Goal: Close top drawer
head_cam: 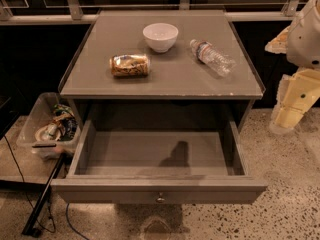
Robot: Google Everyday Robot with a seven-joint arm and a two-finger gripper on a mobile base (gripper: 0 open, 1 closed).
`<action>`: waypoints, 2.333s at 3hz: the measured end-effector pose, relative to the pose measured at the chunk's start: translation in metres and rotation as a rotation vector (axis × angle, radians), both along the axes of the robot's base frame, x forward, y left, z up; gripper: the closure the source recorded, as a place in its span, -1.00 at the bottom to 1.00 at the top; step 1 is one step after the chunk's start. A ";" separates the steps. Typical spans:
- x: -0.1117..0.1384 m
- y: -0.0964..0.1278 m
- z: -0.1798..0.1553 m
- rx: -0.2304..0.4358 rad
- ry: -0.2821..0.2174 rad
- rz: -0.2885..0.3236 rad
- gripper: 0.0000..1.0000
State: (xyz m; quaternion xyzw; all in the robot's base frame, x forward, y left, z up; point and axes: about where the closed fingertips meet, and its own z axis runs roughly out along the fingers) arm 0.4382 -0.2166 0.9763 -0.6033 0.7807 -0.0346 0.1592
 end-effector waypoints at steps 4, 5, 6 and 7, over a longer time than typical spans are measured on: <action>-0.025 -0.010 -0.045 0.118 -0.008 -0.057 -0.17; -0.037 -0.005 -0.065 0.192 -0.059 -0.098 0.30; -0.033 -0.005 -0.068 0.202 -0.074 -0.108 0.74; -0.033 -0.005 -0.068 0.201 -0.073 -0.108 1.00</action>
Offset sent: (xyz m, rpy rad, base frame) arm -0.0157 -0.0095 -0.0296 0.0708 0.0395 -0.0277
